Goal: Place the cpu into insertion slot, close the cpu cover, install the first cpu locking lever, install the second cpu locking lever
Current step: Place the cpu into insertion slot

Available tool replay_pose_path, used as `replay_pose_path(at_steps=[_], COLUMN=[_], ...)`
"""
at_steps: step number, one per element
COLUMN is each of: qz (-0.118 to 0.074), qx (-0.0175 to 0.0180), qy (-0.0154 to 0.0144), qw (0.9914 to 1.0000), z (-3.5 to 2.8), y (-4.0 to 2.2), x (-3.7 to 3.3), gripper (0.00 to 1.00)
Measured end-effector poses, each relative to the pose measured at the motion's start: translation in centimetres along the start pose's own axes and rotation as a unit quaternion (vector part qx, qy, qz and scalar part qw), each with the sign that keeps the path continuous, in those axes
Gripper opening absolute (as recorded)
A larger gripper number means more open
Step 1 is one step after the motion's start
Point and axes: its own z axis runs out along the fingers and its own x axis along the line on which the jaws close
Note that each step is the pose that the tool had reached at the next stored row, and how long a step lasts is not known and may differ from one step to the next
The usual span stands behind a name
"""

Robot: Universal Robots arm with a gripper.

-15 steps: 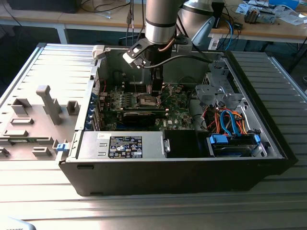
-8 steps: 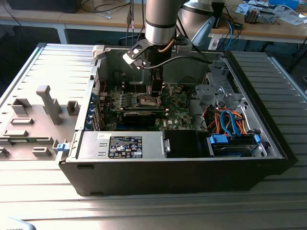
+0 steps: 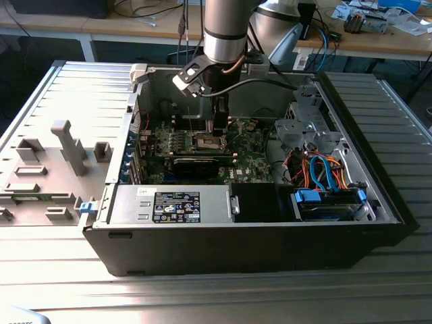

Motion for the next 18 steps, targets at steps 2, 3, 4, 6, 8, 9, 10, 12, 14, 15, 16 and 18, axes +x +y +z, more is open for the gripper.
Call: replay_pose_path(at_steps=[2,3,4,6,8,9,10,12,14,15,16,18], qz=[0.000,-0.001,-0.006,-0.010,-0.010,-0.010,-0.010,-0.010,-0.010,-0.010,-0.010,-0.011], qx=[0.0000,-0.0001,-0.0001,-0.0002,-0.0002,-0.0003,-0.0002,-0.0002,-0.0002,-0.0002,-0.0002,-0.0003], qy=[0.0001,0.0010,0.0013,0.0013,0.0013,0.0013,0.0013,0.0013,0.0013,0.0013,0.0013,0.0013], qw=[1.00000,1.00000,0.99998,0.99995,0.99995,0.99995,0.99995,0.99995,0.99995,0.99995,0.99994,0.99994], z=[0.06,0.13,0.17,0.23,0.27,0.29,0.32,0.41,0.48,0.52,0.55,0.69], y=[-0.44,-0.60,-0.62,-0.65,-0.66,-0.66,-0.66,-0.68,-0.68,-0.72,-0.74,-0.79], x=[0.02,0.03,0.03,0.03,0.03,0.03,0.03,0.03,0.04,0.03,0.03,0.03], gripper=[0.54,0.54,0.54,0.54,0.54,0.54,0.54,0.54,0.54,0.54,0.54,0.54])
